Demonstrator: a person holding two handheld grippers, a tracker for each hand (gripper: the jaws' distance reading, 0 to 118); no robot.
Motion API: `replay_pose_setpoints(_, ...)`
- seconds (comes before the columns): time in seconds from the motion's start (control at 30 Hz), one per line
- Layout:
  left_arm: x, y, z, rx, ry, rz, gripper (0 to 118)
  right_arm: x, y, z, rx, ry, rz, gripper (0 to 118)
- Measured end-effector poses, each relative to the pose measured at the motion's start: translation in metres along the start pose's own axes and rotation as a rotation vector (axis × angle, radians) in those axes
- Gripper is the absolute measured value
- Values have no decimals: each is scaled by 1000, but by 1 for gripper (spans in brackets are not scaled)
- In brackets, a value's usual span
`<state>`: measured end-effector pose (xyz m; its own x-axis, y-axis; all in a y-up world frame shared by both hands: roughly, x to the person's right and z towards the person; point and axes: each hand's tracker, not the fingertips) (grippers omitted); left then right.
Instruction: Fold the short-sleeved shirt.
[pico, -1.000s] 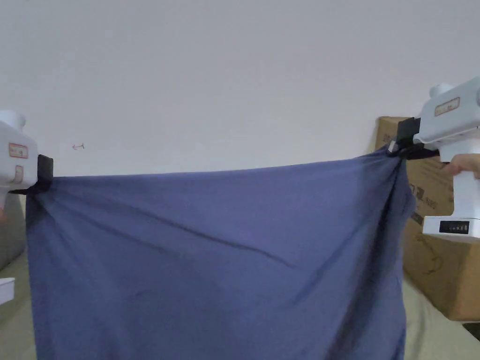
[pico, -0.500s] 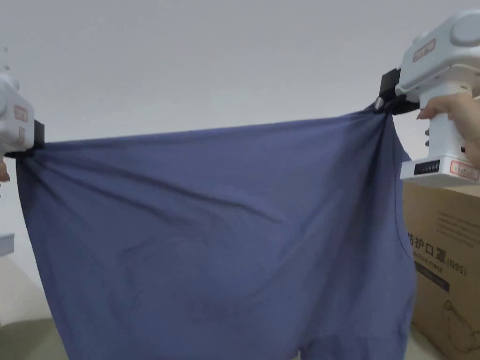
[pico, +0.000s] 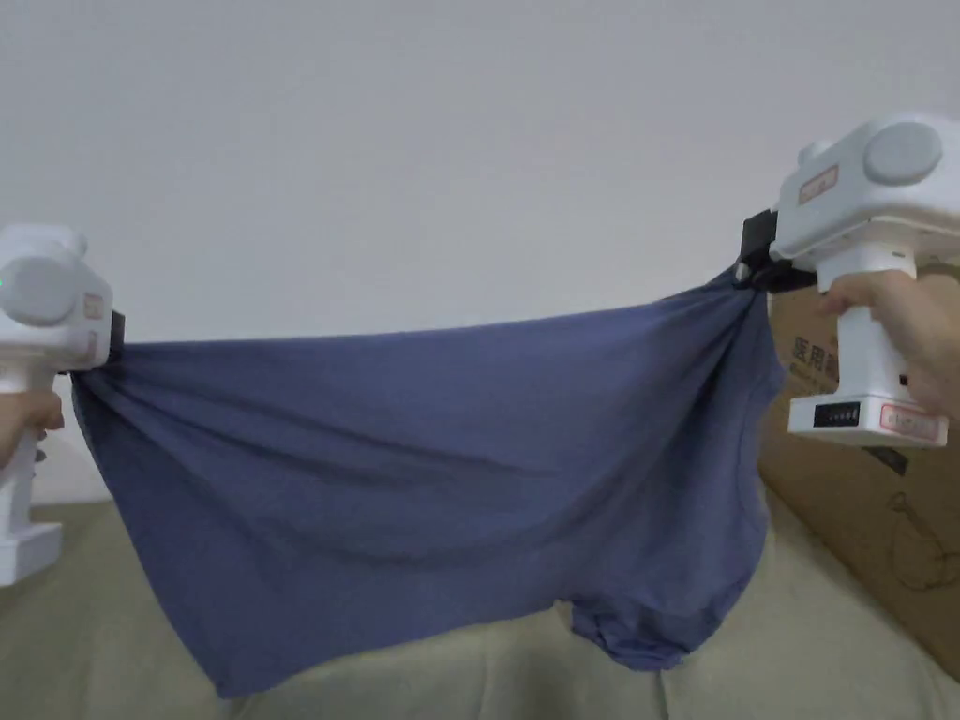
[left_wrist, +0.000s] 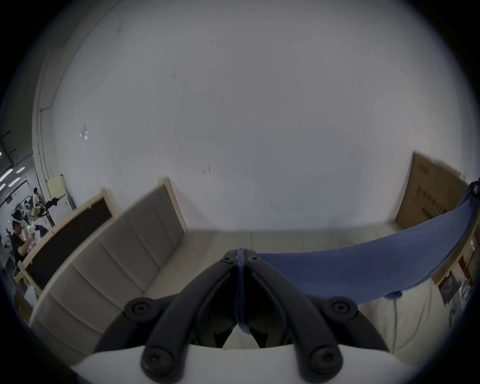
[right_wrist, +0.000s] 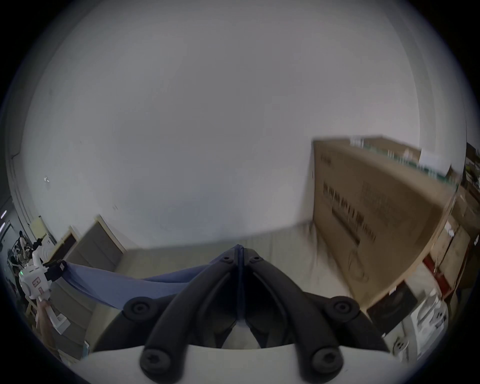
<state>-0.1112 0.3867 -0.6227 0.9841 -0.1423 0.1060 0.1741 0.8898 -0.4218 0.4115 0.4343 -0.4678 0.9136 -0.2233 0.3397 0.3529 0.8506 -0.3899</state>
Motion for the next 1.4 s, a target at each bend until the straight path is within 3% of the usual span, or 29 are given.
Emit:
replay_pose_setpoints(0.3,53,-190,-118,-368,-36,-38,1,65,-199,-145,-413,-89,-93,3)
replay_pose_setpoints(0.37,53,-219,-128,-417,-45,-39,1,76,-234,-157,-469,-104,-121,3)
replay_pose_setpoints(0.5,41,-257,-125,-478,-30,-2,1,99,-280,-174,-562,-142,-87,3)
replay_pose_setpoints(0.57,24,-270,-128,-488,-55,19,1,110,-289,-165,-560,-116,-161,3)
replay_pose_setpoints(0.7,10,-288,-79,-457,-83,-1,1,115,-297,-121,-531,-102,-136,3)
replay_pose_setpoints(0.83,0,-312,-6,-405,-129,13,1,120,-317,-42,-449,-41,-104,3)
replay_pose_setpoints(0.87,-2,-319,11,-387,-122,6,1,106,-332,-11,-436,-34,-93,3)
replay_pose_setpoints(1.0,-22,-356,100,-367,-92,-97,1,109,-381,73,-468,-57,-68,3)
replay_pose_setpoints(1.2,-79,-429,211,-413,-114,42,1,124,-477,193,-507,-13,-137,3)
replay_pose_setpoints(1.33,-82,-474,258,-442,-105,-83,1,123,-524,250,-528,-24,-186,3)
replay_pose_setpoints(1.4,-82,-489,267,-469,-108,-94,2,129,-538,257,-538,-37,-161,3)
